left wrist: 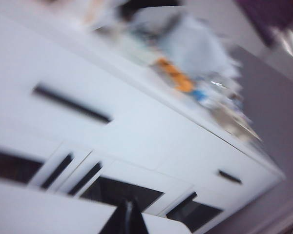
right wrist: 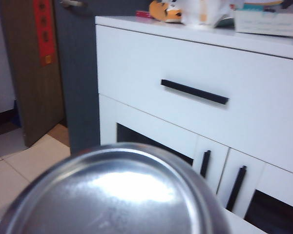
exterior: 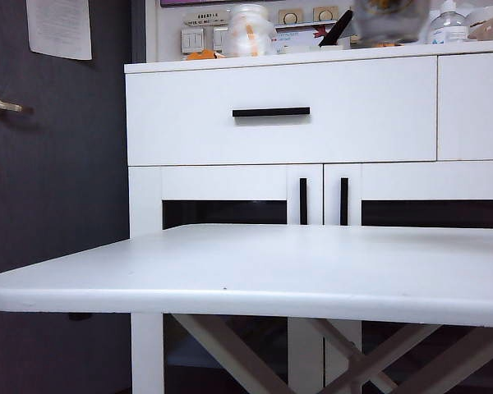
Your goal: Pick up a can of beer from the white table, open the left drawer, place the beer inside the drawer, and finally close the drawer.
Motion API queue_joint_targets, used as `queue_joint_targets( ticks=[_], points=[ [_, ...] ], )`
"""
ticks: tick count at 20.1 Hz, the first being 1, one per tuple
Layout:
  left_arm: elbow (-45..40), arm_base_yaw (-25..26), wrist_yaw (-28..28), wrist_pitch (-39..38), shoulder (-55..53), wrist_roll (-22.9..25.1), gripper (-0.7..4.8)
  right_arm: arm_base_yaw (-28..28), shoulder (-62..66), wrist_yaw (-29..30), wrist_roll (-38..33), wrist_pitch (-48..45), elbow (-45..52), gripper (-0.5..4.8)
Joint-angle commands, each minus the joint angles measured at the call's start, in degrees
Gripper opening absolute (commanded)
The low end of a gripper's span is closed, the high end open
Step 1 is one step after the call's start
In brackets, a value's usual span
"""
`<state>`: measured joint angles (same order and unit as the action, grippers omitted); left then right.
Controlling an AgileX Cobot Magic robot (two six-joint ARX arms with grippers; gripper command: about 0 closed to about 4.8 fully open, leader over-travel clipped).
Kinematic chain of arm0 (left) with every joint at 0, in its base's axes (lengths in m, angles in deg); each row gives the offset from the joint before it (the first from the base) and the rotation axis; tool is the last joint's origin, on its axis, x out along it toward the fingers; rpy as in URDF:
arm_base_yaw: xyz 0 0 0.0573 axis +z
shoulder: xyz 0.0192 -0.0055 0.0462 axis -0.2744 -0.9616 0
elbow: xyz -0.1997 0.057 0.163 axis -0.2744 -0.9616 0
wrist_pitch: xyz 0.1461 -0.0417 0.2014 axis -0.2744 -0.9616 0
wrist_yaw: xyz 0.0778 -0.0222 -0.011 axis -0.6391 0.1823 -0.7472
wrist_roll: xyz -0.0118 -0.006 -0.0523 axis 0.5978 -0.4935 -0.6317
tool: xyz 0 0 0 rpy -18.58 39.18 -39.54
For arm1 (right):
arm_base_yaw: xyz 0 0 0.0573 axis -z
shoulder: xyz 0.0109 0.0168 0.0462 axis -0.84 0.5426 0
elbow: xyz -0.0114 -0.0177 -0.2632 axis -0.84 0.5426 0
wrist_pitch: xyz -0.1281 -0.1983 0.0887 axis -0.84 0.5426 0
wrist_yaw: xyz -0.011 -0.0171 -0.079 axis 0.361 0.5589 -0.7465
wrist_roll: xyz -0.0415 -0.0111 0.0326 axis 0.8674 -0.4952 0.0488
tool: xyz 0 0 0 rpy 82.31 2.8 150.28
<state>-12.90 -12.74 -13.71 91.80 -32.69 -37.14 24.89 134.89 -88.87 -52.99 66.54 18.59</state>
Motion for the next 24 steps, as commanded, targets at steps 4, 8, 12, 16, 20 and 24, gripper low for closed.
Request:
queue_joint_targets(
  ticks=[4,8,12,16,20,24],
  points=[
    [0.24,-0.02,-0.55,14.25,-8.48,-14.88,-0.05,-0.20,-1.99,-1.55,0.35,-1.18,-0.85,0.07],
    [0.59,1.29,-3.17,22.99,-14.12,-24.79,-0.05,-0.20,-4.44,-5.86,2.40,-1.01,-0.90,0.08],
    [0.61,2.62,-6.38,28.33,-20.74,-34.69,-0.05,-0.17,-6.97,-5.84,5.44,3.91,-2.58,0.07],
    [1.11,3.74,-5.64,33.11,-26.73,-40.15,-0.05,-0.15,-6.88,-5.86,5.53,10.08,-5.84,0.08],
    [7.67,3.76,-4.20,32.79,-31.52,-40.02,-0.05,-0.17,-6.95,-5.84,5.49,9.97,-5.86,0.08],
    [20.22,3.76,-1.57,26.29,-38.05,-39.06,-0.05,-0.17,-6.95,-5.84,5.49,9.75,-5.86,0.08]
  ],
)
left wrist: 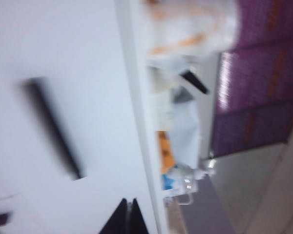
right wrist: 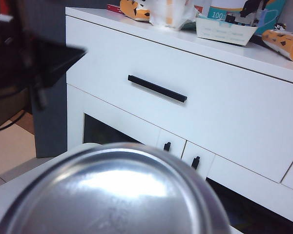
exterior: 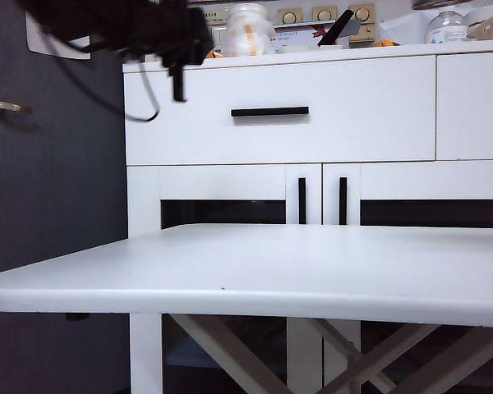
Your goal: Pick up a can of beer from the white table, open the left drawer, place the beer inside the drawer, and finally close the drawer.
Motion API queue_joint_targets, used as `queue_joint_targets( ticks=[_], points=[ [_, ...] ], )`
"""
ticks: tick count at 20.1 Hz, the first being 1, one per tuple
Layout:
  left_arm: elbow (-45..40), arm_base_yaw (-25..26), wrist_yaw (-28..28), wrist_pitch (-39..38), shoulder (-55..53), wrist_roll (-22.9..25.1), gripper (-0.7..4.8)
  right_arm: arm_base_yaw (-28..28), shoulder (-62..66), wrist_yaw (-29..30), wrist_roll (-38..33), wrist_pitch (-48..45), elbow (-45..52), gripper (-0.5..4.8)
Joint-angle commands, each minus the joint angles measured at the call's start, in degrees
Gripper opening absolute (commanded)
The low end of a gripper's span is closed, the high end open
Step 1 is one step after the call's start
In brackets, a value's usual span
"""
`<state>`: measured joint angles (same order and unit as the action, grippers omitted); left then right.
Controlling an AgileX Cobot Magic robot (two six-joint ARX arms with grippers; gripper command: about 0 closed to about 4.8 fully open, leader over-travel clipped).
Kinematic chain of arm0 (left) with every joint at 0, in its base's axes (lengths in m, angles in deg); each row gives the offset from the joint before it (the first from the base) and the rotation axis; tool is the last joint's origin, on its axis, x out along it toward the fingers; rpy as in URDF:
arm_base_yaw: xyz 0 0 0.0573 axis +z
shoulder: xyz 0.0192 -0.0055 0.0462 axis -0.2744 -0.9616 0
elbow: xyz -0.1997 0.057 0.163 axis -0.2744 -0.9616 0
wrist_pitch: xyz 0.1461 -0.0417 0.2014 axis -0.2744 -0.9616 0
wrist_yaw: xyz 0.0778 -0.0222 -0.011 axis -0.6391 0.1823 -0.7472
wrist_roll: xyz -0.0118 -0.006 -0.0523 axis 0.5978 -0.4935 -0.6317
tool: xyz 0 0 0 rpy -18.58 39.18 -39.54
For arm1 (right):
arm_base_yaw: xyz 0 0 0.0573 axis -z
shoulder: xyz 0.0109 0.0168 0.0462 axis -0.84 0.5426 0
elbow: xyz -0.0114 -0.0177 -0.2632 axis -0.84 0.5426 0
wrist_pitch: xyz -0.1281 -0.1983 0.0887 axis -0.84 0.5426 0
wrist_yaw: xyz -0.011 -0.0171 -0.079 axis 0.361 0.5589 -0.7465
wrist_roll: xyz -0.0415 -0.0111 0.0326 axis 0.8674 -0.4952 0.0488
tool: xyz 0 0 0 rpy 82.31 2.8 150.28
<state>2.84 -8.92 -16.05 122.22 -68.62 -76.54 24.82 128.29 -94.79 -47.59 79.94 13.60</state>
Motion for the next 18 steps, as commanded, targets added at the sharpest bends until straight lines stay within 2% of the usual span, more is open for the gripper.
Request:
queue_joint_targets(
  ticks=[1,2,3,4,5,7,8,11,18],
  points=[
    [6.80,-0.07,0.79,-5.11,-3.45,0.35,-0.05,-0.11,-0.35,0.11,0.07,-3.65,-0.87,0.08],
    [9.18,-0.07,0.81,-5.53,-5.05,0.09,-0.04,-0.11,-0.35,0.09,0.09,-3.65,-0.87,0.08],
    [11.04,-0.07,0.87,-5.66,-6.27,-0.02,0.28,-0.11,-0.35,0.11,0.07,-3.67,-0.87,0.08],
    [12.85,-0.07,0.72,-5.88,-7.61,-0.85,0.84,-0.11,-0.35,0.11,0.07,-3.65,-0.87,0.08],
    [15.02,-0.07,0.74,-6.38,-9.16,-2.64,1.81,-0.11,-0.35,0.11,0.04,-3.65,-0.87,0.08],
    [19.32,-0.07,0.72,-7.02,-12.55,-5.60,4.28,-0.11,-0.35,0.11,-0.68,-3.65,-0.87,0.08],
    [20.87,-0.09,0.72,-7.04,-13.86,-6.51,4.79,-0.11,-0.35,0.15,-1.22,-3.65,-0.87,0.08],
    [24.94,-0.11,0.31,-7.06,-17.75,-9.05,4.78,-0.11,-0.35,0.33,-1.25,-3.63,-0.87,0.08],
    [35.06,-0.15,0.24,-10.14,-26.01,-9.09,4.64,-0.11,-0.31,0.33,-1.25,-3.43,-0.85,0.08]
  ],
)
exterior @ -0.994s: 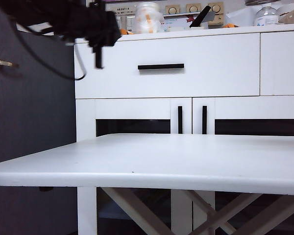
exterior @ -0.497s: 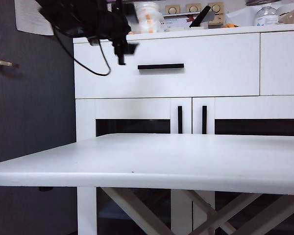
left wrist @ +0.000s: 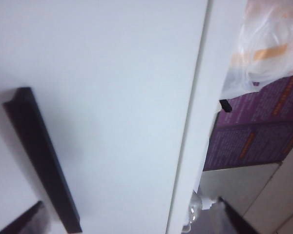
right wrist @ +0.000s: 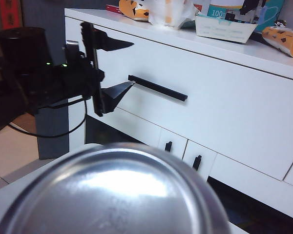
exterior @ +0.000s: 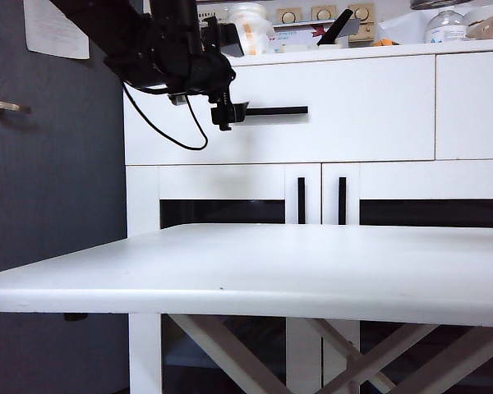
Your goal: Pick up a can of beer from the white table, open the left drawer, place the beer inside the drawer, and finally close the drawer.
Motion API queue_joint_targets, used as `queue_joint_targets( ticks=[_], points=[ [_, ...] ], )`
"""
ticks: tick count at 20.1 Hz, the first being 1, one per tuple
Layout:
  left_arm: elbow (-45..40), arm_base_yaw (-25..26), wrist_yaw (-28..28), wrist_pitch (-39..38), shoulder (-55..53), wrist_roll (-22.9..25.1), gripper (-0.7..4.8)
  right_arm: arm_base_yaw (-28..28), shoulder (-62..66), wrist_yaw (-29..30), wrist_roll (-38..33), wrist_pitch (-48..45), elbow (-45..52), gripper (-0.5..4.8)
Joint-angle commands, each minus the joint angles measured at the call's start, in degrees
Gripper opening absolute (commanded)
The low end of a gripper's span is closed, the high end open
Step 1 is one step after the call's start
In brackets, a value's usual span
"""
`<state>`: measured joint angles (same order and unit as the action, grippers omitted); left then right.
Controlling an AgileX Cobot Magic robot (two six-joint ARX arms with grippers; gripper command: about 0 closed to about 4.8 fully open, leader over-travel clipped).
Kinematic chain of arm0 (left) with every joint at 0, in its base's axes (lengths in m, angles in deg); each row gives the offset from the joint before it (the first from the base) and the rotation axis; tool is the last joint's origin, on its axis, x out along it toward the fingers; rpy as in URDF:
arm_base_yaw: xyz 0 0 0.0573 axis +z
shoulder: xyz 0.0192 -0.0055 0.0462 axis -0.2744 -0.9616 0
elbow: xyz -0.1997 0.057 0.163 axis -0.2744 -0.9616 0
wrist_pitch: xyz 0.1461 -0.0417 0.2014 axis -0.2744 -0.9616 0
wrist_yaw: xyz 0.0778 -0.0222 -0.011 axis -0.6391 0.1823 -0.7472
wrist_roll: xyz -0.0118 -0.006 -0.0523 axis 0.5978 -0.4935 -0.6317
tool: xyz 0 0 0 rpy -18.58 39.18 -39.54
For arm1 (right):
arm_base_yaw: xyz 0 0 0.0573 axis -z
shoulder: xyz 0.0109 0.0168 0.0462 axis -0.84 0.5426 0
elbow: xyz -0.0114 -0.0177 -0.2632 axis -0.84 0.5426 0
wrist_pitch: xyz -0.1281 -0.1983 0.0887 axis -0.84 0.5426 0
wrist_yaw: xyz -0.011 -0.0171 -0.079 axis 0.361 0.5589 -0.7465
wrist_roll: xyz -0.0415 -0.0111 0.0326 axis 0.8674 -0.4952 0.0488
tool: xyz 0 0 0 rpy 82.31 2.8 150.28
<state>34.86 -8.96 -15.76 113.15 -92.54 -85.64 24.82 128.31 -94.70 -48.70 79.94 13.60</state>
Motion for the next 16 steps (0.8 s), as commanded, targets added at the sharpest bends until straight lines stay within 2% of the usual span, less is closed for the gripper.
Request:
queue_joint_targets(
  ticks=[1,6,16],
  points=[
    [4.68,-0.11,0.04,-1.88,-3.26,0.02,4.64,-0.11,-0.33,0.24,-0.13,-3.39,-0.85,0.08],
    [11.04,-0.52,0.28,-5.38,-7.74,0.28,4.64,-0.13,-0.33,0.24,-0.13,-2.73,-0.85,0.08],
    [13.64,-0.13,-1.70,-6.95,-9.64,0.48,4.60,-0.13,-0.31,1.55,-0.13,-2.34,-0.85,0.08]
  ],
)
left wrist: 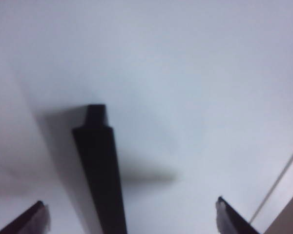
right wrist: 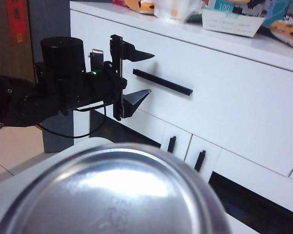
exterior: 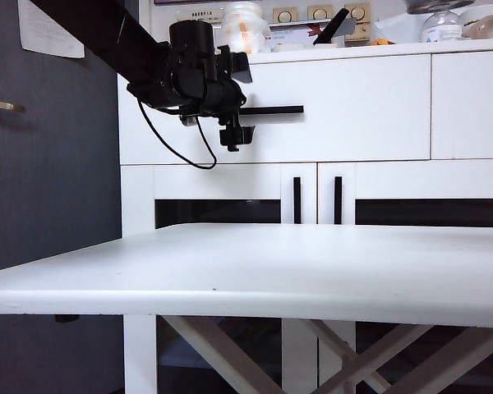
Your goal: Pick up a can of beer from the white table, open the left drawer, place the beer inside the drawer, and finally close the drawer.
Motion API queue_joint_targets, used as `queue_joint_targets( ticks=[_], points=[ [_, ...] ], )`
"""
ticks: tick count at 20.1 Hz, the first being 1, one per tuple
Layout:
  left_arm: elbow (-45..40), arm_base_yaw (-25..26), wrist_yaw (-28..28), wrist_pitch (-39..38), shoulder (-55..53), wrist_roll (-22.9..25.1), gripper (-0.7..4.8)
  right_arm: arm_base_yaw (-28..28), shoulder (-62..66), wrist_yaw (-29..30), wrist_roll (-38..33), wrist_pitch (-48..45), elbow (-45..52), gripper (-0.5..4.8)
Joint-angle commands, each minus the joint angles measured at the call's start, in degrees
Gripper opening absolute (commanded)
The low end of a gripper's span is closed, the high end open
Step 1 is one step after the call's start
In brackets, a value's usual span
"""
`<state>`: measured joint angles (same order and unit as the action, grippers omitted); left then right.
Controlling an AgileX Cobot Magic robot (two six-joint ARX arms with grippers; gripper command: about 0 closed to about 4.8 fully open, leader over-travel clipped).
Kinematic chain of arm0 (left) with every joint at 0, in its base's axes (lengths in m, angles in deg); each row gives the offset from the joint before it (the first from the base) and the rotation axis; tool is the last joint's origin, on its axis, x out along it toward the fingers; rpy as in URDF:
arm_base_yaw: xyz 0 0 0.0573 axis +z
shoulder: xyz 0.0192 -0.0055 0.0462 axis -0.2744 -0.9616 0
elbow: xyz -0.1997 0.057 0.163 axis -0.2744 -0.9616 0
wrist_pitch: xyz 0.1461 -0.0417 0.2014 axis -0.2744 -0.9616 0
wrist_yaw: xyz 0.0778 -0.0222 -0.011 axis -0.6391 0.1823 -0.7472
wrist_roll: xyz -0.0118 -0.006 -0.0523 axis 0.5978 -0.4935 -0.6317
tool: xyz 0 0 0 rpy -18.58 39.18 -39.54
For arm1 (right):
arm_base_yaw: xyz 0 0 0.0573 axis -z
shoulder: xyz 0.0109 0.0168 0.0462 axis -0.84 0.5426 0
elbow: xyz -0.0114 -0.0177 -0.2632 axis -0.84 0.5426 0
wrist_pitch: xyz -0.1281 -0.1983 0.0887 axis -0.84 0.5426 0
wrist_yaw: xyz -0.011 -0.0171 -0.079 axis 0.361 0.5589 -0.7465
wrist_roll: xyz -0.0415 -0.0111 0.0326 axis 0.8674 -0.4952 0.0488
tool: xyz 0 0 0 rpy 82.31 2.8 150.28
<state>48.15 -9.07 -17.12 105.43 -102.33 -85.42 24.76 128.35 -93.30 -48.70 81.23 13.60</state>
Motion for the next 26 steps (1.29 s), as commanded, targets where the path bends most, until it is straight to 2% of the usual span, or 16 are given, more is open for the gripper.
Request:
queue_joint_targets(
  ticks=[1,2,6,8,10,12,14,15,16,17,20,24,26],
  points=[
    [0.50,0.02,-0.33,0.72,0.15,1.07,4.61,-0.07,-0.35,0.15,-0.13,-3.63,-0.85,0.08],
    [0.59,0.07,-0.42,0.72,0.15,2.16,4.61,-0.07,-0.35,0.17,-0.13,-3.63,-0.85,0.08],
    [1.07,0.07,-1.01,1.18,-0.79,1.53,4.57,-0.07,-0.35,0.17,-0.13,-3.61,-0.85,0.08],
    [1.07,0.07,-2.23,0.79,-0.79,1.55,3.44,-0.07,-0.35,0.17,-0.13,-3.48,-0.85,0.08],
    [1.07,0.13,-3.08,0.15,-0.81,1.57,3.04,-0.07,-0.35,0.17,-0.13,-3.19,-0.85,0.08],
    [1.07,0.46,-3.34,-0.37,-0.87,1.60,2.95,-0.07,-0.33,0.17,-0.13,-3.15,-0.85,0.08],
    [1.07,0.50,-3.37,-0.31,-0.96,1.73,2.01,-0.07,-0.33,0.15,-0.11,-2.45,-0.85,0.08],
    [1.07,0.50,-3.37,-0.24,-0.96,2.86,1.20,-0.07,-0.33,0.13,-0.11,-1.90,-0.85,0.08],
    [1.07,0.50,-3.37,-0.24,-0.96,4.33,0.15,-0.07,-0.33,0.13,-0.11,-1.77,-0.85,0.08],
    [1.05,0.50,-3.37,-0.22,-0.96,4.57,-0.06,-0.04,-0.33,0.13,-0.11,-1.95,-0.85,0.08],
    [1.03,0.50,-2.95,1.20,-0.96,7.58,-0.06,-0.04,-0.35,0.11,-0.11,-2.05,-0.85,0.08],
    [0.94,0.50,0.26,3.45,-0.98,8.24,-0.06,-0.04,-0.37,0.11,-0.11,-2.45,-0.85,0.08],
    [0.33,0.46,0.22,8.13,-1.03,9.29,-0.06,-0.02,-0.37,0.11,-0.11,-2.45,-0.85,0.08]
  ],
)
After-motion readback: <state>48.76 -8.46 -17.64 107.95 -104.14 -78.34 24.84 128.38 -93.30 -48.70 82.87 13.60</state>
